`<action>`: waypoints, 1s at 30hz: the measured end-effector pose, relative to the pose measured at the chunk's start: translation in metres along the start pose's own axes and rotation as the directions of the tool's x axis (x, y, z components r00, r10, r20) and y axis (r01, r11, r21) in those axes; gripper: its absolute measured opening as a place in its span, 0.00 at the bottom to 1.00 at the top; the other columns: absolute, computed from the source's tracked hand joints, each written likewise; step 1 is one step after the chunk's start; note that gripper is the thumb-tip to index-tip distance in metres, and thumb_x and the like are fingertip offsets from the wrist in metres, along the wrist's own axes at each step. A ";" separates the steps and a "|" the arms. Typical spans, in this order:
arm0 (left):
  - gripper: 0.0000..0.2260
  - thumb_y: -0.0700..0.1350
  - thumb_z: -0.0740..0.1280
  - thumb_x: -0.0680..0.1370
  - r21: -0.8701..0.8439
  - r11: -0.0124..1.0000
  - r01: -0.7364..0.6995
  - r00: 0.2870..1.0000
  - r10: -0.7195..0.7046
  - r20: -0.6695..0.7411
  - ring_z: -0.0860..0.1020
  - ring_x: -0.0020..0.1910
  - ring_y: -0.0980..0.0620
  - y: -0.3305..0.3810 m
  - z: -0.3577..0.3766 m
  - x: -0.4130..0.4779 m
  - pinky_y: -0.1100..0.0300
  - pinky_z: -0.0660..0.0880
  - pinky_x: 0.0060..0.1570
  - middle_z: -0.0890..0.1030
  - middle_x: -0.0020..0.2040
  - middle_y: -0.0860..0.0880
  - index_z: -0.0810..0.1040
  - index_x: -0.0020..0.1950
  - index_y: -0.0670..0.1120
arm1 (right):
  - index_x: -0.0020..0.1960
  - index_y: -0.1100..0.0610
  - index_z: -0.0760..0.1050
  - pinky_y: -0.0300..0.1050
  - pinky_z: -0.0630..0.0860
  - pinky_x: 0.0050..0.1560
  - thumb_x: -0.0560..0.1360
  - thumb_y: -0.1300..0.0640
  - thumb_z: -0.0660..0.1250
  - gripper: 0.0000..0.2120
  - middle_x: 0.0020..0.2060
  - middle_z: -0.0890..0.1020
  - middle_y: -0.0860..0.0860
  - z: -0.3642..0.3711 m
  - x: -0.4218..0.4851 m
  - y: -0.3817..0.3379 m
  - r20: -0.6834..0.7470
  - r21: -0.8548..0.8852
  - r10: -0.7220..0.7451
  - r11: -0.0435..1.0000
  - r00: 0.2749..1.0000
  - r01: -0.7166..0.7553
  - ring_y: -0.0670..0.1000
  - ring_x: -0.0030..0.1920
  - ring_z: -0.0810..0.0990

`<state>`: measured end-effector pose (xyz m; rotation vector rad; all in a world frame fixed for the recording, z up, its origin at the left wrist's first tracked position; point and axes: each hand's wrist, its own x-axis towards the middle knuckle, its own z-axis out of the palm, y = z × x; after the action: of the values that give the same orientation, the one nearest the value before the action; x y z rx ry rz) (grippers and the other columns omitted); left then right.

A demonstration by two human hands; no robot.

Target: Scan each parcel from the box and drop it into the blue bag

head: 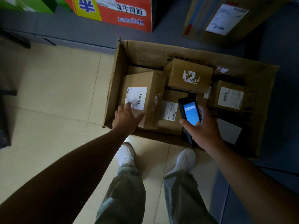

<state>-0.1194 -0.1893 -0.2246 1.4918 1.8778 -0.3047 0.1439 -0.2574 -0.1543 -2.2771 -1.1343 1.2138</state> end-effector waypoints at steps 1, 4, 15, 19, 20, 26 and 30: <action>0.42 0.70 0.68 0.75 -0.065 0.997 0.034 0.999 -0.035 -0.004 0.66 0.74 0.37 0.003 0.005 0.005 0.40 0.72 0.66 0.65 0.76 0.42 0.59 0.81 0.51 | 0.74 0.47 0.61 0.35 0.65 0.52 0.69 0.38 0.73 0.39 0.67 0.71 0.47 0.005 0.001 0.003 0.004 -0.001 0.009 1.000 1.000 -0.009 0.41 0.60 0.65; 0.47 0.71 0.72 0.70 -0.341 0.877 0.339 0.939 -0.339 0.062 0.68 0.72 0.37 0.011 0.020 0.020 0.42 0.70 0.69 0.67 0.74 0.40 0.59 0.80 0.49 | 0.73 0.45 0.62 0.29 0.63 0.44 0.69 0.39 0.73 0.38 0.64 0.71 0.45 0.016 0.001 0.008 0.017 0.006 0.011 1.000 1.000 -0.011 0.41 0.59 0.67; 0.48 0.65 0.77 0.69 -0.607 0.579 0.544 0.831 -0.472 0.295 0.72 0.68 0.37 0.045 0.058 0.011 0.42 0.73 0.66 0.66 0.72 0.39 0.58 0.80 0.48 | 0.74 0.45 0.60 0.26 0.61 0.43 0.68 0.37 0.73 0.40 0.68 0.71 0.46 0.009 0.008 0.010 0.042 0.011 0.007 1.000 0.999 -0.007 0.39 0.59 0.66; 0.42 0.65 0.75 0.71 -0.579 0.684 0.444 0.886 -0.431 0.170 0.72 0.57 0.44 0.048 0.061 0.006 0.61 0.67 0.46 0.63 0.74 0.40 0.59 0.78 0.53 | 0.75 0.45 0.59 0.24 0.60 0.41 0.69 0.38 0.73 0.41 0.70 0.69 0.46 0.003 0.011 0.010 0.043 -0.009 0.001 1.000 0.999 0.000 0.38 0.59 0.63; 0.43 0.63 0.76 0.71 -0.601 0.690 0.403 0.905 -0.398 0.149 0.73 0.61 0.41 0.047 0.064 0.003 0.59 0.70 0.48 0.60 0.76 0.40 0.59 0.79 0.55 | 0.75 0.45 0.59 0.24 0.60 0.42 0.69 0.38 0.73 0.41 0.70 0.69 0.46 0.001 0.012 0.010 0.043 -0.006 0.003 1.000 0.999 -0.003 0.38 0.60 0.62; 0.52 0.56 0.80 0.71 -0.569 0.745 0.350 0.935 -0.312 0.167 0.60 0.77 0.29 0.054 0.076 -0.007 0.37 0.68 0.72 0.38 0.83 0.45 0.46 0.82 0.65 | 0.76 0.45 0.59 0.28 0.60 0.46 0.69 0.40 0.74 0.41 0.72 0.68 0.47 -0.003 0.013 0.010 0.048 0.001 0.020 1.000 0.999 -0.020 0.45 0.67 0.66; 0.52 0.56 0.79 0.72 -0.530 0.787 0.316 0.945 -0.313 0.100 0.60 0.76 0.29 0.052 0.085 -0.006 0.38 0.66 0.74 0.38 0.83 0.47 0.44 0.82 0.66 | 0.75 0.45 0.59 0.25 0.61 0.42 0.69 0.41 0.74 0.40 0.69 0.69 0.47 -0.004 0.012 0.009 0.051 -0.013 -0.001 1.000 0.999 0.001 0.40 0.61 0.65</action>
<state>-0.0388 -0.2271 -0.2697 0.7924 1.9875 0.0777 0.1553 -0.2534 -0.1633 -2.2669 -1.1645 1.2750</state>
